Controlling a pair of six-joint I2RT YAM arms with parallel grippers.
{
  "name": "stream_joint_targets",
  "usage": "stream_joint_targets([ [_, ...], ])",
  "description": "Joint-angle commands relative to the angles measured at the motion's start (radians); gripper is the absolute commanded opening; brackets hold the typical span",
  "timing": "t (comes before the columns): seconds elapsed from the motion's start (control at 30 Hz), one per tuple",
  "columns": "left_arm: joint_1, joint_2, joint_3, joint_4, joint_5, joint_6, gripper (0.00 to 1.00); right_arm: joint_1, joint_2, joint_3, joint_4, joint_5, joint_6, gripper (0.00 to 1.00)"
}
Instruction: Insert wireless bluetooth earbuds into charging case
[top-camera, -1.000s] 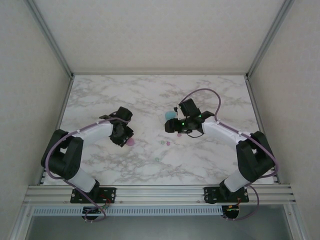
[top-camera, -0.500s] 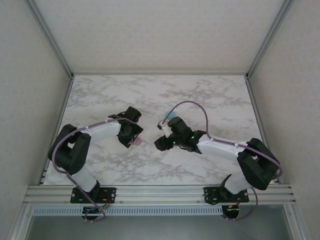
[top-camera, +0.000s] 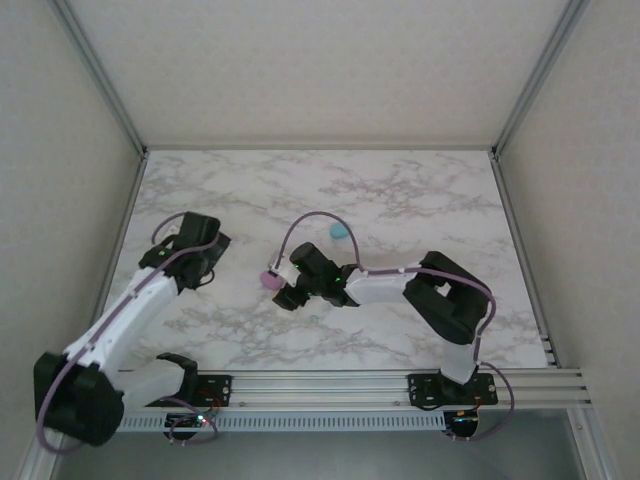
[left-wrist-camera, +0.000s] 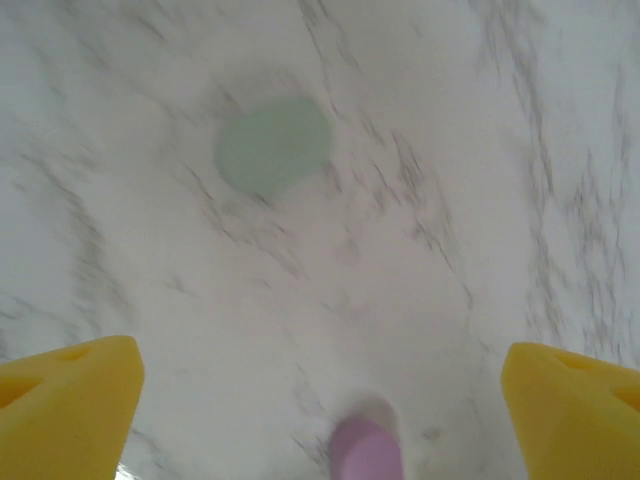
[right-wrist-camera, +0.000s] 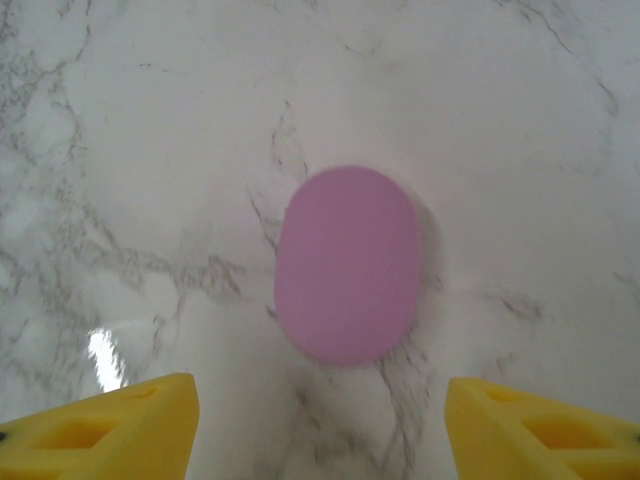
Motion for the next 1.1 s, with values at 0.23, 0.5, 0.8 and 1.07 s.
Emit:
stream_joint_targets([
  [0.23,0.022,-0.28,-0.064,-0.031,-0.252,0.262,1.0,0.005,0.125,0.106,0.018,0.015,-0.096,0.62],
  [0.5,0.021,-0.352,-0.099,0.031,-0.225,0.342,1.0,0.004,0.172,0.144,-0.001,0.027,-0.103,0.51],
  [0.8,0.022,-0.38,-0.109,0.121,-0.121,0.501,1.0,0.002,0.149,0.128,0.006,0.01,-0.125,0.32],
  [1.07,0.022,-0.428,-0.162,0.377,0.272,0.795,1.0,-0.075,-0.162,0.01,-0.022,-0.249,-0.113,0.27],
])
